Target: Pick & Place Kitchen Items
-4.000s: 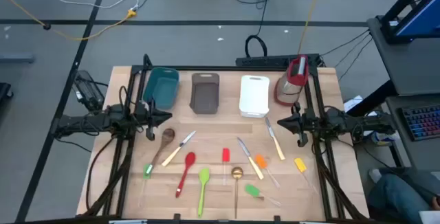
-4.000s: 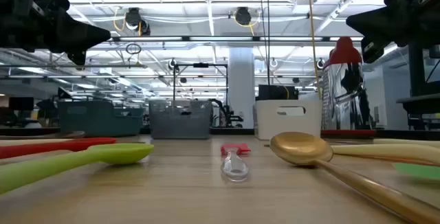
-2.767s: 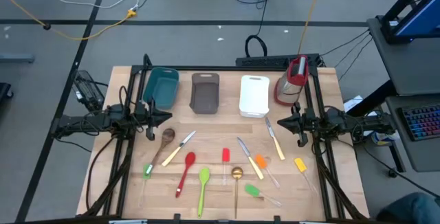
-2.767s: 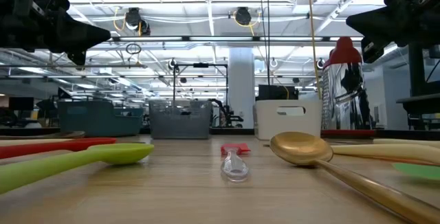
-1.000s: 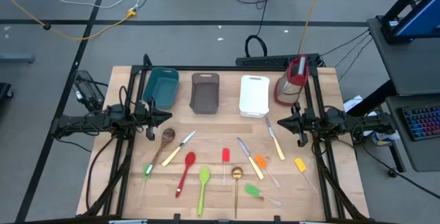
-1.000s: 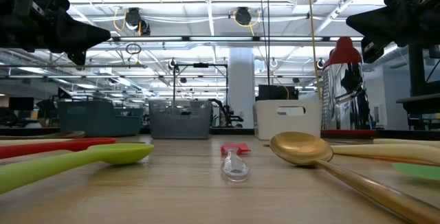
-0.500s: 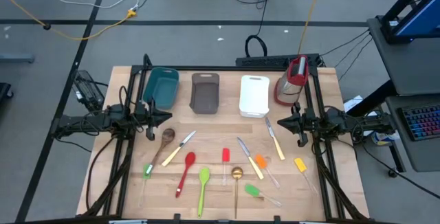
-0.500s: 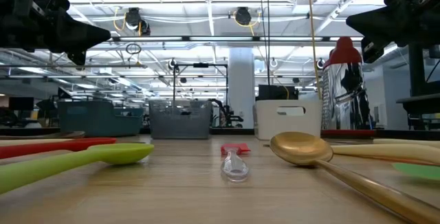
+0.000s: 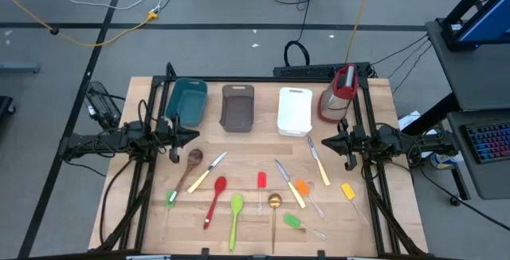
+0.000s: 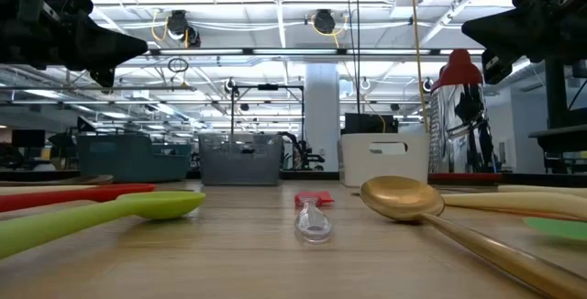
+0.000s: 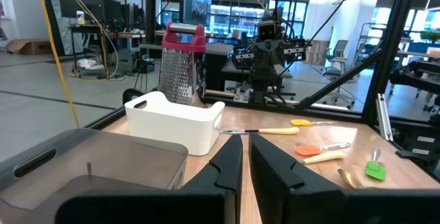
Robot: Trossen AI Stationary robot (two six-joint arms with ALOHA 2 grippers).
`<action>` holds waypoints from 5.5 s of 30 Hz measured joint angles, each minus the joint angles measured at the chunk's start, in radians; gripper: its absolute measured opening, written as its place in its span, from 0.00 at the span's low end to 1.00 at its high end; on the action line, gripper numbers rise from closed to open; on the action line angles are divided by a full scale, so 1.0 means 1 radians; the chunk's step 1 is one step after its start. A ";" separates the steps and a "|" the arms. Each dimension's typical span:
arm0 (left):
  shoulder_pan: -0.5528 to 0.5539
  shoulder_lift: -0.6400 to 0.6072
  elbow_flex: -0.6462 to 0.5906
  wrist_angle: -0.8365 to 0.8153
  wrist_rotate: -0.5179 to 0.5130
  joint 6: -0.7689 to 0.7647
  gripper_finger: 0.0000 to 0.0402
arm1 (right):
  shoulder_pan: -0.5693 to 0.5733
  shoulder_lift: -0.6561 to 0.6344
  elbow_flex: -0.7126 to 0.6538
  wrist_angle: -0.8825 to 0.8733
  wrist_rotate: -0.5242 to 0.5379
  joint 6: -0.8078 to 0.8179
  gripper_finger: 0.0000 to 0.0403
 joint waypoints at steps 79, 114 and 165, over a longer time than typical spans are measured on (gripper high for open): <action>0.000 0.001 0.000 0.004 -0.033 -0.007 0.08 | 0.000 0.000 0.000 0.000 0.000 0.000 0.02; -0.122 0.471 0.489 -0.114 -0.151 0.035 0.50 | 0.000 0.000 0.000 0.000 0.000 0.000 0.02; -0.610 1.265 0.625 -0.900 -0.018 -1.346 0.50 | 0.000 0.108 0.000 0.074 0.159 -0.007 0.36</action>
